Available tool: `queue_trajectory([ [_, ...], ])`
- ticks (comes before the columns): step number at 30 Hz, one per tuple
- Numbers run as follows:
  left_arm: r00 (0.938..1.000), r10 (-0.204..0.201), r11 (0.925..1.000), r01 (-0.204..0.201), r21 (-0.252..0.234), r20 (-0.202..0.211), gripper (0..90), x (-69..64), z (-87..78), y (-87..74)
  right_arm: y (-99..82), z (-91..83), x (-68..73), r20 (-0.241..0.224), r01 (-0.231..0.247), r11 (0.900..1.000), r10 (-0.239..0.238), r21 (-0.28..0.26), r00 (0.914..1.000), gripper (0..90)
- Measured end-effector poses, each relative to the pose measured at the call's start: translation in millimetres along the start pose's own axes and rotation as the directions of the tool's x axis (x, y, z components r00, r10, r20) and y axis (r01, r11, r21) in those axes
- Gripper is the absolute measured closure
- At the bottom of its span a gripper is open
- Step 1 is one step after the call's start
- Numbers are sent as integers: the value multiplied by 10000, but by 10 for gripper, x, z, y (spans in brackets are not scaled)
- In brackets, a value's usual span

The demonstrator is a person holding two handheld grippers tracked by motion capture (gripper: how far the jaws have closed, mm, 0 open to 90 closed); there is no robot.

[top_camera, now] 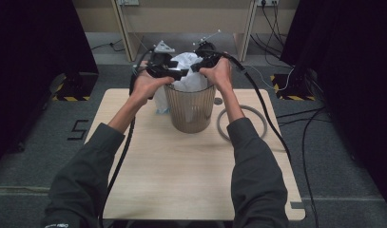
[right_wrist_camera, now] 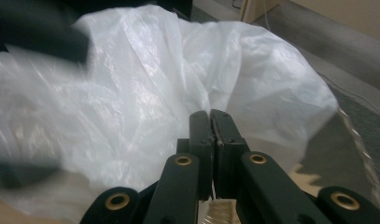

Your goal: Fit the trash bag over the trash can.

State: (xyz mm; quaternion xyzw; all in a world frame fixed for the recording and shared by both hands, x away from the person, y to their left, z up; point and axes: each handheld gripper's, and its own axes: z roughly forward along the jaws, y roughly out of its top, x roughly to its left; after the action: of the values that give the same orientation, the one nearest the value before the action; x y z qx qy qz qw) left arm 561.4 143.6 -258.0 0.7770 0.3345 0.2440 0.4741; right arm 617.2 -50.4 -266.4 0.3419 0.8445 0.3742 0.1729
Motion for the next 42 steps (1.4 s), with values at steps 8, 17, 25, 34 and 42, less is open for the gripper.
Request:
queue_trajectory([
  [8,9738,-1189,9799,1466,1351,-1940,274,503,117,-147,-106,-155,109,-31,865,9950,-864,509,9963,895],
  [17,9829,-716,9770,1034,1867,-1695,602,527,297,-237,-273,-233,103,112,659,9973,-663,340,9977,707],
  [25,9754,-31,9894,350,1409,-2204,874,432,223,-38,-275,-379,-29,723,-268,9972,318,-692,9969,555],
  [34,9908,935,9931,-858,798,-981,880,-108,200,128,-200,-498,-153,669,-1297,9726,1449,-1932,9872,520],
  [42,9881,1504,9851,-1471,888,-318,874,-394,259,102,-21,-421,-67,411,-1382,9649,1509,-2231,9877,455],
])
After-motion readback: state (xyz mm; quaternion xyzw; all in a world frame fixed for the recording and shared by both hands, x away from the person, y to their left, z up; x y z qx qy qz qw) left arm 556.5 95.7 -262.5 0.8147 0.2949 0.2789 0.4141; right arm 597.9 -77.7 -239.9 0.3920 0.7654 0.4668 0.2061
